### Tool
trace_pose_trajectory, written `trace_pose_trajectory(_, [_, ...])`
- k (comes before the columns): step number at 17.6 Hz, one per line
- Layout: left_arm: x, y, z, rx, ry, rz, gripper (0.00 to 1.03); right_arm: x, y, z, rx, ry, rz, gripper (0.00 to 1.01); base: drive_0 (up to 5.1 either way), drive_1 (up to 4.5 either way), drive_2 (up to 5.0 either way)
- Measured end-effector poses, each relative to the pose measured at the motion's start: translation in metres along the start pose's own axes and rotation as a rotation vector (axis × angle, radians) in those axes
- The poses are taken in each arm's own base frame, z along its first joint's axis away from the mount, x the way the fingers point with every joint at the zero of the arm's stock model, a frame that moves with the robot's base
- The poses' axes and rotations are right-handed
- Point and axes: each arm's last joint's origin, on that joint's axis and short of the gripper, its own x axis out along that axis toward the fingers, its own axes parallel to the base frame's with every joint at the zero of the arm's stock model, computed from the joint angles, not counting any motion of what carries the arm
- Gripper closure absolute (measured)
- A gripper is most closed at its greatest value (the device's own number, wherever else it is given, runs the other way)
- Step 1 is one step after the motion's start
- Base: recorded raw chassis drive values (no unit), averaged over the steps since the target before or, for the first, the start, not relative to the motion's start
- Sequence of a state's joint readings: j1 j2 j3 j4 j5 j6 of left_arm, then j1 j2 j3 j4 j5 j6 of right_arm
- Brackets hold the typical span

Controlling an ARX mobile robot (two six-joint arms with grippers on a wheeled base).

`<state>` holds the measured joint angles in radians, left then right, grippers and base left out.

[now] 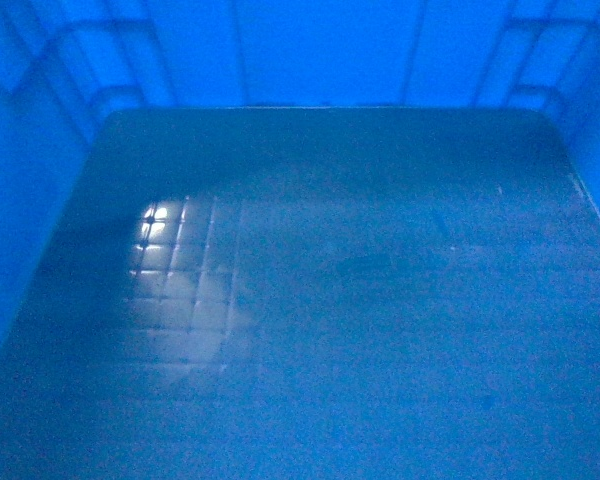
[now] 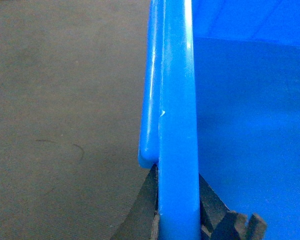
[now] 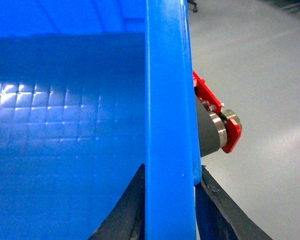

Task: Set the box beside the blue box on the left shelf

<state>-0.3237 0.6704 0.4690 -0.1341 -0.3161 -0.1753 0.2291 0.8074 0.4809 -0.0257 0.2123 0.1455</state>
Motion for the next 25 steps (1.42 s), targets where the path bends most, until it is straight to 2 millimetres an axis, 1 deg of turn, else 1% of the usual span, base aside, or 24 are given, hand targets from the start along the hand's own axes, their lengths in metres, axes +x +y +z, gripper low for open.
trace_pose_trajectory(9, [0.0, 0.0, 0.0, 0.0, 0.0, 0.0, 0.94, 0.0001, 0.0, 0.0, -0.001, 0.0, 0.0, 0.8, -2.2, -2.16, -2.2])
trace_pose_trajectory(25, [0.0, 0.0, 0.0, 0.0, 0.0, 0.0, 0.94, 0.0001, 0.0, 0.0, -0.001, 0.0, 0.0, 0.8, -1.6, -1.57, -1.6])
